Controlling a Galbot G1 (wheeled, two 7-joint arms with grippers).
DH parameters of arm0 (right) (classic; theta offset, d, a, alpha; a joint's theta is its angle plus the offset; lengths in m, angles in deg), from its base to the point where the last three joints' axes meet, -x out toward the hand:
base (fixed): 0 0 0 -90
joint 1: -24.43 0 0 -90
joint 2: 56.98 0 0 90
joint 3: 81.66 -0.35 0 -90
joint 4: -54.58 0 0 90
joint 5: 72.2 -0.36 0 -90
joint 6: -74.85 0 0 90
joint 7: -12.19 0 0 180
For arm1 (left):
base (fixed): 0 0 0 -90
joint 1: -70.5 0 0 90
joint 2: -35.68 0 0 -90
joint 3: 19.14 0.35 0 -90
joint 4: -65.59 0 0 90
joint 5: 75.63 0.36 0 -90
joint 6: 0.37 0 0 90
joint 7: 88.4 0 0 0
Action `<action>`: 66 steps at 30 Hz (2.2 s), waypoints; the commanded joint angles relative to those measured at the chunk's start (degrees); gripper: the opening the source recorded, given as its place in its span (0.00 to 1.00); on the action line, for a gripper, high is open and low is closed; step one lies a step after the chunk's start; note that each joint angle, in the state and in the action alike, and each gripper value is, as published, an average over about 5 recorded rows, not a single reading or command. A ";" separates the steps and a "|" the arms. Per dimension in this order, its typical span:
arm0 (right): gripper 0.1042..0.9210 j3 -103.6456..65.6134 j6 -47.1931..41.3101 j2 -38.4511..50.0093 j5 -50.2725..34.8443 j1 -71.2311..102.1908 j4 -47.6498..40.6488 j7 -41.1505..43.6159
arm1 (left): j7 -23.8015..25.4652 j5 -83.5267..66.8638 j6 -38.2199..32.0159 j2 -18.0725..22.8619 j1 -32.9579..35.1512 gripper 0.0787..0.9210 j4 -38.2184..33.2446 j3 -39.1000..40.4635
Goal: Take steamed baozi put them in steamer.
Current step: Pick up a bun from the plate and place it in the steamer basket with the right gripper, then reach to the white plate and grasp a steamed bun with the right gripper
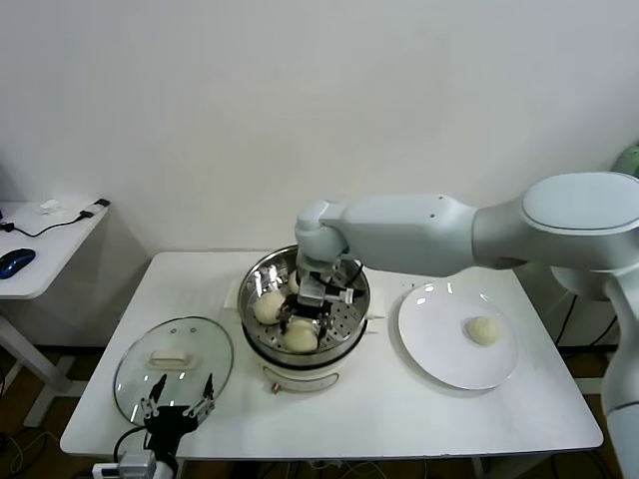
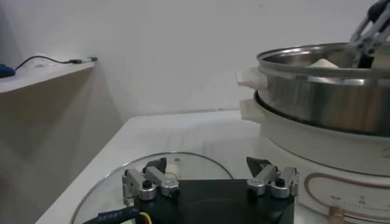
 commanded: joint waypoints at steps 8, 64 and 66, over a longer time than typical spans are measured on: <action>0.88 1.81 5.25 6.50 -18.50 -10.53 -5.49 9.04 | 0.02 0.61 0.01 0.25 0.40 0.88 -0.57 -0.01; 0.88 -16.01 -33.76 33.86 -0.86 24.25 -22.00 -0.61 | 0.17 1.15 -0.52 -0.54 1.08 0.88 1.22 -0.35; 0.88 -15.95 -33.68 33.68 -0.90 24.23 -21.87 -0.30 | 0.17 1.14 -0.52 -0.57 1.03 0.88 1.31 -0.41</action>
